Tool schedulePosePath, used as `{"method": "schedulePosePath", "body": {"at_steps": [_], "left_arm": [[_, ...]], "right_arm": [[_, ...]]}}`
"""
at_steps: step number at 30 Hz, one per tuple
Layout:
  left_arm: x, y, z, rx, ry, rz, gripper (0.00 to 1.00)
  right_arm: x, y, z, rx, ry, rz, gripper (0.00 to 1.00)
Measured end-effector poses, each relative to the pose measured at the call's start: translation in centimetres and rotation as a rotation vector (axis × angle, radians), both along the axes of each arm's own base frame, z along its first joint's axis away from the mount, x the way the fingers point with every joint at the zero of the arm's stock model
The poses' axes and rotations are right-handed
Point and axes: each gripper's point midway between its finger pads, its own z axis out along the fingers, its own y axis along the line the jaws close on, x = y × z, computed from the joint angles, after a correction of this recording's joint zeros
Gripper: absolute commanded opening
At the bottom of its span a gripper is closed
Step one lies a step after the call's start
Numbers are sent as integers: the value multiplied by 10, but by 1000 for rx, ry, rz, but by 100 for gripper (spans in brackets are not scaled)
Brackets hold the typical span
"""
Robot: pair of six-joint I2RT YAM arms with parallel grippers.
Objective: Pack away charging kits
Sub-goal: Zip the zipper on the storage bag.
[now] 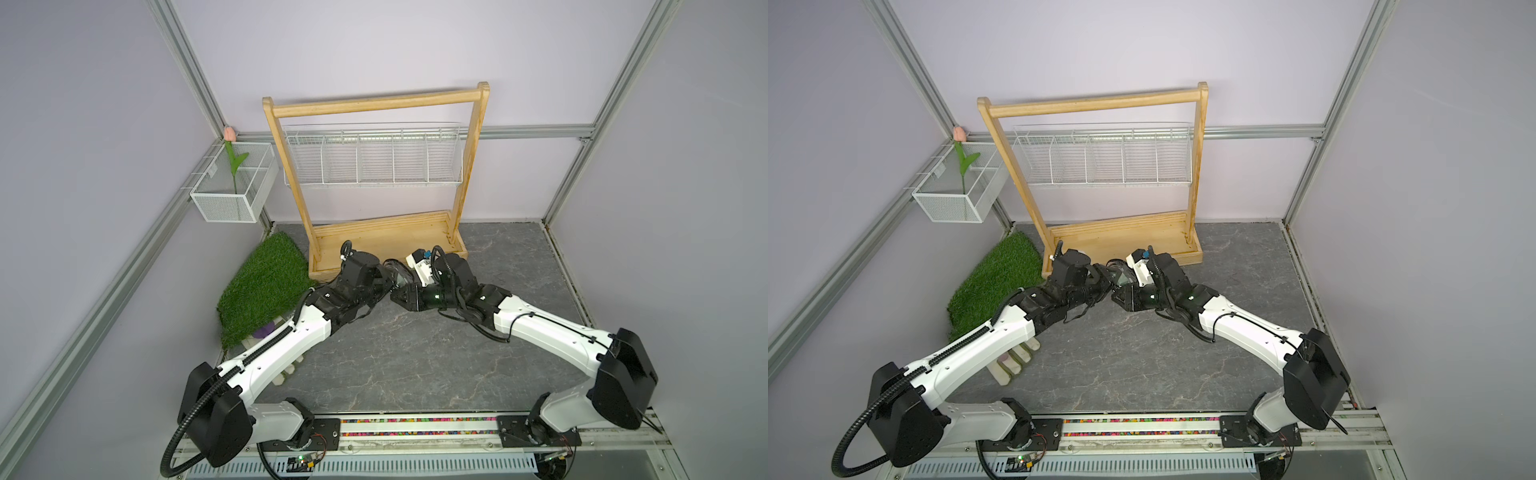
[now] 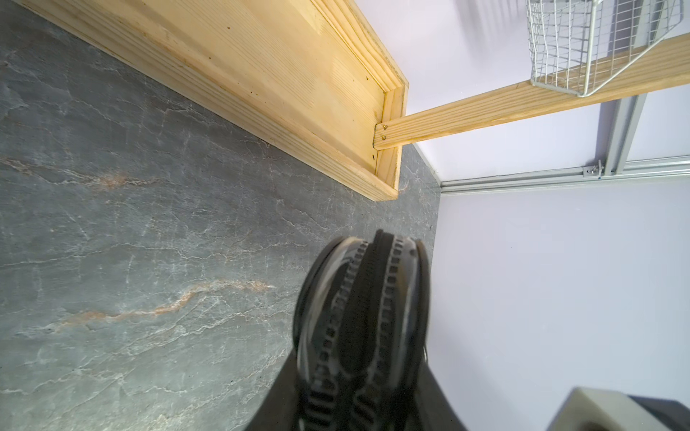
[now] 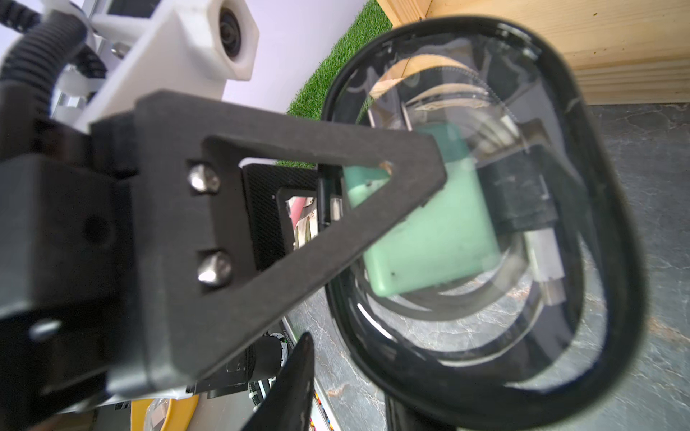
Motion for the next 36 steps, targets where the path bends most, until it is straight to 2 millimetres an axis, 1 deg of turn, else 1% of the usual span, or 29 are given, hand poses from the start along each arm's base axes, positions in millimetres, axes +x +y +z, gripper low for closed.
{"method": "schedulePosePath", "body": {"at_steps": [6,9,16,20,21,30,36], "left_arm": [[1,-1,2,-6,-9,-2,18],[2,-1,4,-12,-16,-1,18],[4,1,4,-14,-16,8,18],[4,1,5,-14,-17,11,18],[4,1,5,-14,-17,11,18],[4,1,6,-16,-19,11,17],[1,0,13,-35,-30,-1,17]], "right_arm": [[2,-1,0,-3,-9,-9,35],[4,-1,1,-7,-19,-17,32],[11,-1,-3,-28,-36,-36,18],[13,-3,-5,-39,-41,-51,8],[13,-3,-5,-42,-42,-54,7],[15,-5,-5,-46,-45,-71,7],[13,-11,4,-29,-72,-86,6]]}}
